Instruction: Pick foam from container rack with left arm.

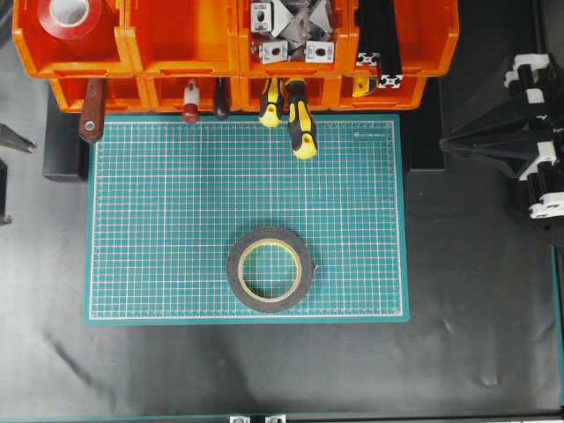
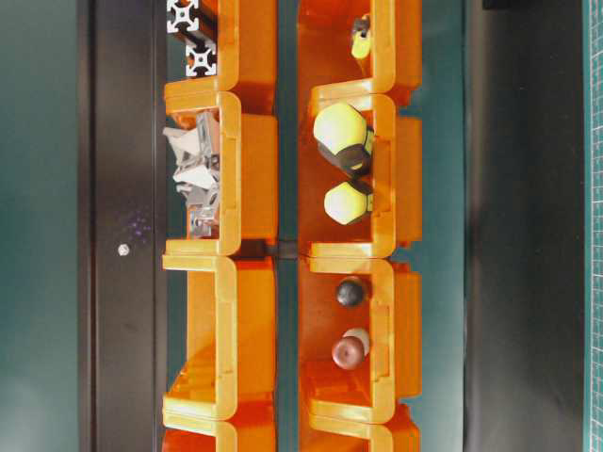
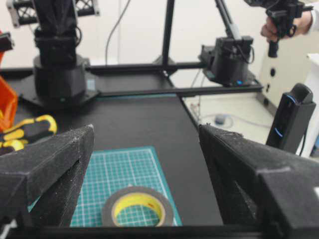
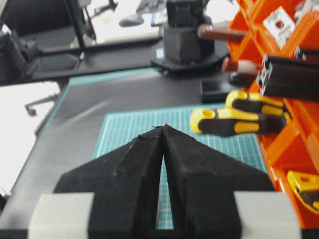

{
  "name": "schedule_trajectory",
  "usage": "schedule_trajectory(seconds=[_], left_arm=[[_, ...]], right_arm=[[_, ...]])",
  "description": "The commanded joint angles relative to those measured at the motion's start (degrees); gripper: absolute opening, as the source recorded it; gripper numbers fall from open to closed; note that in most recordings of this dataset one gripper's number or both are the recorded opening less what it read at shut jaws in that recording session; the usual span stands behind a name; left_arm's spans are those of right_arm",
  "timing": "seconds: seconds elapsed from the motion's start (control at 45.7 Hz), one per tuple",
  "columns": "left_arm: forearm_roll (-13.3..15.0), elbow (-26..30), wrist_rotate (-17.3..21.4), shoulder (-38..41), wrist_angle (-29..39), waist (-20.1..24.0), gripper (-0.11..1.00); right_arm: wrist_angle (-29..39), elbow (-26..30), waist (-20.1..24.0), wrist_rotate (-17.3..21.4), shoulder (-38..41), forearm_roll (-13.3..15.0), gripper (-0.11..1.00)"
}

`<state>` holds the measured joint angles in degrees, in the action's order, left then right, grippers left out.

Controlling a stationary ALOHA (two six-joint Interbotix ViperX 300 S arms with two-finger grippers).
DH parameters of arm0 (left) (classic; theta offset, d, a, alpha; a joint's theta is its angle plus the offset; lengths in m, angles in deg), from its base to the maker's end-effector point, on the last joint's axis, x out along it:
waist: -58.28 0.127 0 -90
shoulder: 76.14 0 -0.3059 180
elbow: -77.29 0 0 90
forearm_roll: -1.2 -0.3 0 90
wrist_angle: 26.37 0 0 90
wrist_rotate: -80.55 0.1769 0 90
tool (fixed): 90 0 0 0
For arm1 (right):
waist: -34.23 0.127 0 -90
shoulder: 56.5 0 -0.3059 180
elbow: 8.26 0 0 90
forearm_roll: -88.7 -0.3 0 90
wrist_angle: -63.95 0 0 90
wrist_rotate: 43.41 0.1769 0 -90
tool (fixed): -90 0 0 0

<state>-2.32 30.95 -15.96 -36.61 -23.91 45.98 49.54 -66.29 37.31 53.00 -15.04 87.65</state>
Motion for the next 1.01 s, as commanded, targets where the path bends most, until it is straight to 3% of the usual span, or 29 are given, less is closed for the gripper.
schedule_trajectory(seconds=[0.0, 0.481, 0.985], left_arm=[[-0.1, 0.5, -0.1, 0.3, -0.5, 0.2, 0.82], [-0.2, -2.1, -0.1, 0.2, -3.6, -0.2, 0.82], [-0.2, -4.0, 0.1, -0.5, -3.5, -0.3, 0.82]], right_arm=[[-0.1, 0.9, 0.3, 0.0, 0.0, 0.1, 0.0], [0.3, 1.4, 0.9, -0.2, -2.1, 0.1, 0.0], [-0.2, 1.5, 4.7, 0.2, -2.0, 0.2, 0.0]])
